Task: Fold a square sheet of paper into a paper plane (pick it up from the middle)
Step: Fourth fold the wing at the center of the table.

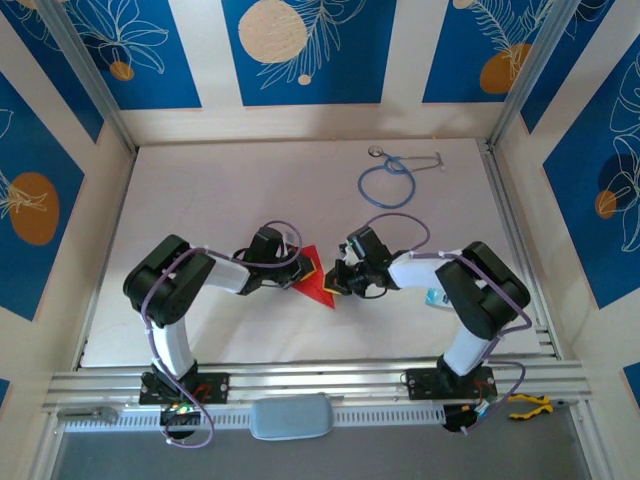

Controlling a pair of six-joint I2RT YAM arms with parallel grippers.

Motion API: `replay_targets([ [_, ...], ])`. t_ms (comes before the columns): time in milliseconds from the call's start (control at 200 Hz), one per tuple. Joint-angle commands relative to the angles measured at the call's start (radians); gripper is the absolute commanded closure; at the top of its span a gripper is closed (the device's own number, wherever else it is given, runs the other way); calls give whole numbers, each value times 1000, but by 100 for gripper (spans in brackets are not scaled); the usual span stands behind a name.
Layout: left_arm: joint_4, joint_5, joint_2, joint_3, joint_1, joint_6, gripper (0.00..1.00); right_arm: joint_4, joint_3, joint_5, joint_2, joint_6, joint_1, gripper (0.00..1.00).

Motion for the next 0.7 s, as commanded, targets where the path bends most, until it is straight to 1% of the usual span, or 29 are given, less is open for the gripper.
replay_targets([
  [0, -74, -33, 1, -14, -9, 18, 100, -7, 29, -65, -44, -33, 5, 96],
  [50, -72, -33, 0, -16, -9, 17, 100, -2, 48, -89, -30, -36, 10, 96],
  [120, -67, -32, 2, -16, -9, 13, 100, -6, 71, -92, 2, -37, 25, 95],
  [310, -64, -30, 0, -16, -9, 12, 100, -25, 80, -26, 74, -24, 36, 95],
  [485, -61, -28, -4, -17, -9, 12, 100, -24, 39, -19, 113, -20, 23, 95],
  [610, -58, -15, -12, -10, -8, 19, 100, -41, 7, 1, 120, -20, 28, 97],
  [695, -57, -4, -32, -1, -8, 36, 100, -23, -17, -1, 124, -15, 26, 97],
])
